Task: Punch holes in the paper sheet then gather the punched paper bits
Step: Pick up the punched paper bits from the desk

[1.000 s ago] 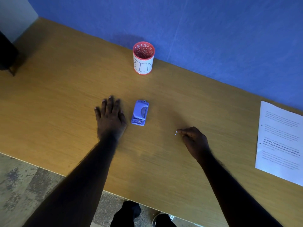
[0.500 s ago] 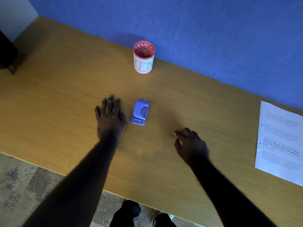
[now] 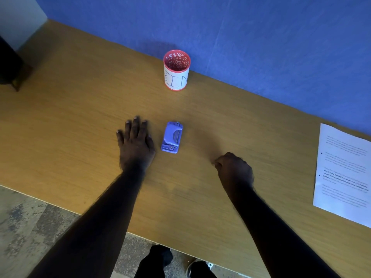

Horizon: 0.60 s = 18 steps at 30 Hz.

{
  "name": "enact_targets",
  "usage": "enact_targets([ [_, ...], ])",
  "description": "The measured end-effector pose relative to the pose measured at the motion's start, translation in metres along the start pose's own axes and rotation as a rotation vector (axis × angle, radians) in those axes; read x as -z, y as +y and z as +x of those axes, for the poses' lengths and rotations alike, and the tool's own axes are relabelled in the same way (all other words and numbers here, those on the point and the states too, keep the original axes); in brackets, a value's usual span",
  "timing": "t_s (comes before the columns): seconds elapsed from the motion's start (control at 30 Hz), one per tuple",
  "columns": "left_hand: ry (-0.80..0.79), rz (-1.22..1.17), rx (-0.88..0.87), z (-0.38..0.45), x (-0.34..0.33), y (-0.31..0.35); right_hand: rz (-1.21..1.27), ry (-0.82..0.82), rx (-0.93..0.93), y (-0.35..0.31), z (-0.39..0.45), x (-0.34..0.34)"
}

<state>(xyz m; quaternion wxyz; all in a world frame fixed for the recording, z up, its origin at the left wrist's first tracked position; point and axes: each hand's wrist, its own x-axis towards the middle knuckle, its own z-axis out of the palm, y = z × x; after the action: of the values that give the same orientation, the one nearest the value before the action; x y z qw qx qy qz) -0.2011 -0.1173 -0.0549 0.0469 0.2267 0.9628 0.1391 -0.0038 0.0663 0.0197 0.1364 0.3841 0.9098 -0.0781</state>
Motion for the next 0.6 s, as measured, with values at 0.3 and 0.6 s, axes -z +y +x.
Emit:
enact_targets([
  [0.3, 0.011, -0.022, -0.006, -0.001, -0.001, 0.0, -0.036, -0.14, -0.112, -0.015, 0.014, 0.014],
  [0.6, 0.011, -0.03, -0.011, 0.0, -0.002, -0.002, -0.134, -0.11, -0.033, -0.02, 0.013, 0.004],
])
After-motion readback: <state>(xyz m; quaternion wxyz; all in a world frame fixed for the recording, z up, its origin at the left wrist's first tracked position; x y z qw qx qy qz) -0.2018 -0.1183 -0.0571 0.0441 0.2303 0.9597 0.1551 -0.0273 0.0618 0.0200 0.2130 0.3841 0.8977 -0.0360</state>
